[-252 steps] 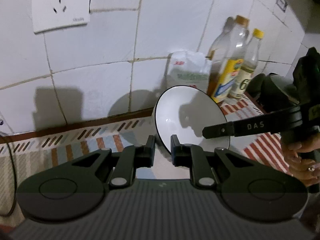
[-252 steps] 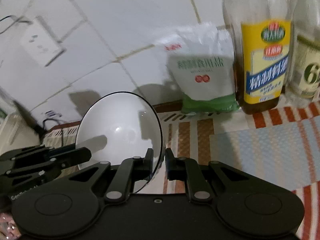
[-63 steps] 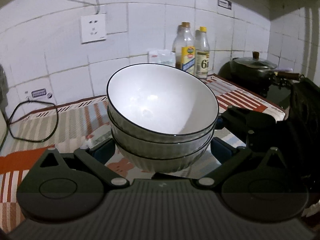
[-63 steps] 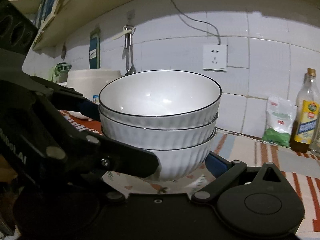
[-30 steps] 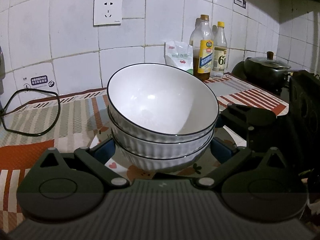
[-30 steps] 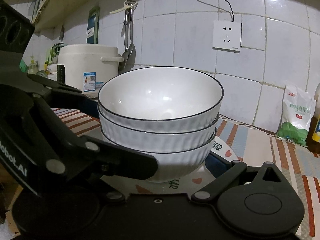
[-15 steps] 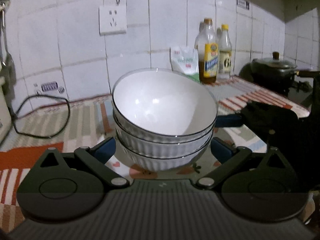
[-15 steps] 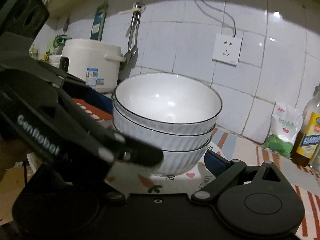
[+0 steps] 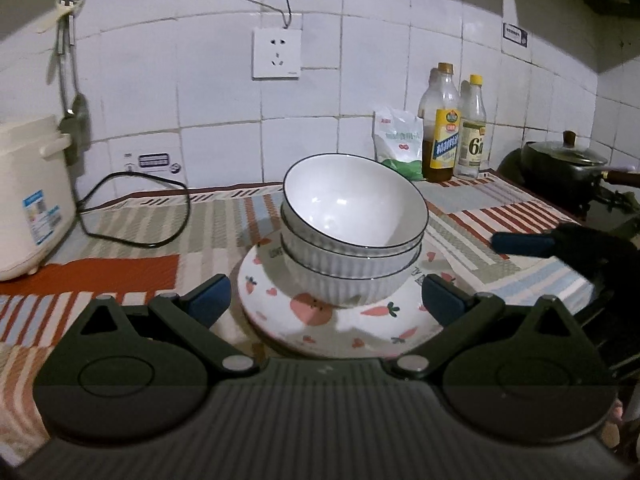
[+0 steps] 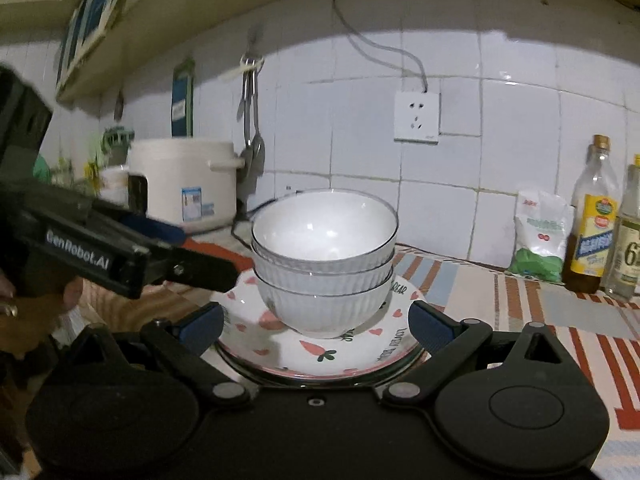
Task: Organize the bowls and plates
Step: 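Open both tools and pull them back from the bowls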
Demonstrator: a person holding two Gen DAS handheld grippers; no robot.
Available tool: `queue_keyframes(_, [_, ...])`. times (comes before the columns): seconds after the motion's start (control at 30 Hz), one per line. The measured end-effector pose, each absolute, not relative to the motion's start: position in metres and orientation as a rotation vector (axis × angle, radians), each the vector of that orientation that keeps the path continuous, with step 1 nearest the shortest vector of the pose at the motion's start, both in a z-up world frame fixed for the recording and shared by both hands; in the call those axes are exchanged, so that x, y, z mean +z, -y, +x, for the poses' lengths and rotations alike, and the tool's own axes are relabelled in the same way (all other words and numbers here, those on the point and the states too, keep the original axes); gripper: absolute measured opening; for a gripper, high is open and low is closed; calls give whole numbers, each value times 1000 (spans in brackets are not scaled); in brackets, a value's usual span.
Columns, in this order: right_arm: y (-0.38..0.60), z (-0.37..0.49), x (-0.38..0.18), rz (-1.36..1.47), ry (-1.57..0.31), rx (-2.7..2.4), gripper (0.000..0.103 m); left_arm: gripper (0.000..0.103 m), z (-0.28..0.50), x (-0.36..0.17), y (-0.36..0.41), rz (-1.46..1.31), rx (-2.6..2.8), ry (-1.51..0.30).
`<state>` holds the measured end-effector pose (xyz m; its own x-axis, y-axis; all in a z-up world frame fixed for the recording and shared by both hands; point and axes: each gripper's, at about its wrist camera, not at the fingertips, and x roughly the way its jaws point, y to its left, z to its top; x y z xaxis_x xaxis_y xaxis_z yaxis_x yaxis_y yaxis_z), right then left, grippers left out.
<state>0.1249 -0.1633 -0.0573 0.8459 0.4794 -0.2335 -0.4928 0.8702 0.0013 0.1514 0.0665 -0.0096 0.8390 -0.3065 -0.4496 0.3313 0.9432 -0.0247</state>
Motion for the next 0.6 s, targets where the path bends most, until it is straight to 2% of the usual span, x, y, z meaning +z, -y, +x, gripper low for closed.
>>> queue_keyframes(0.17, [184,97,-33,56,-227,523,100,103,123,8,-65,91,-274,-471])
queue_keyframes(0.6, [192,45,24,57,-344,314,103,103,57,55,-57,63,-204,-483])
